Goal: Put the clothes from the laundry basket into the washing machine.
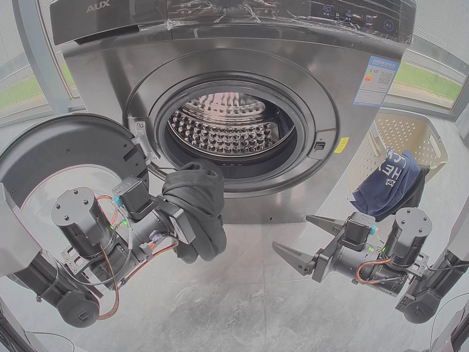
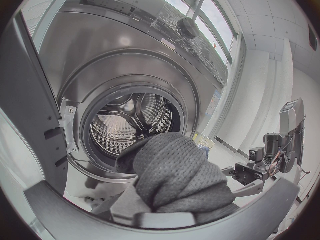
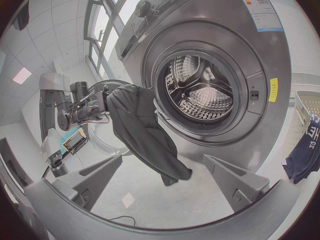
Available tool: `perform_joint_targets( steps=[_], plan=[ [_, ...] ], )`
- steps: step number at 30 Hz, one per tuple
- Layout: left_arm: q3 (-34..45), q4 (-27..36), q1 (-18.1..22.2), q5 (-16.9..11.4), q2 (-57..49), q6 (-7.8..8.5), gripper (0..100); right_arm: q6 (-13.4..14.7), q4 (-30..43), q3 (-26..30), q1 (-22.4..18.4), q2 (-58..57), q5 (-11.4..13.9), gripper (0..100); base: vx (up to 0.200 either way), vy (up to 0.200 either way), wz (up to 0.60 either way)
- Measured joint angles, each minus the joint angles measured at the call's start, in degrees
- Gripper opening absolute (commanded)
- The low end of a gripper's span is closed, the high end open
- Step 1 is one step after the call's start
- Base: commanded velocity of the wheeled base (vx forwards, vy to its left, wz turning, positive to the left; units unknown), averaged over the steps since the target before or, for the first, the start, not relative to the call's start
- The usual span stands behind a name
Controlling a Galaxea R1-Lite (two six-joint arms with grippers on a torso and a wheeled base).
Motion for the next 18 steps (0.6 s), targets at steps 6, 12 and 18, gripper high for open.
perform_joint_targets(
  steps=[6, 12, 18],
  plan=[
    [0.5, 0.0, -0.5, -0.2, 0.5, 0.04, 0, 0.0, 0.0, 0.1, -1.0, 0.3, -0.2, 100, 0.067, 0.000, 0.00],
    [0.6, 0.0, -0.2, -0.5, 0.9, 0.17, 0, 0.0, 0.0, 0.4, -1.0, 0.4, -0.2, 100, 0.200, 0.000, 0.00],
    [0.6, 0.0, -0.4, -0.4, 1.7, 0.33, 0, 0.0, 0.0, 0.5, -0.7, 0.4, -0.2, 100, 0.200, 0.000, 0.00]
  ],
)
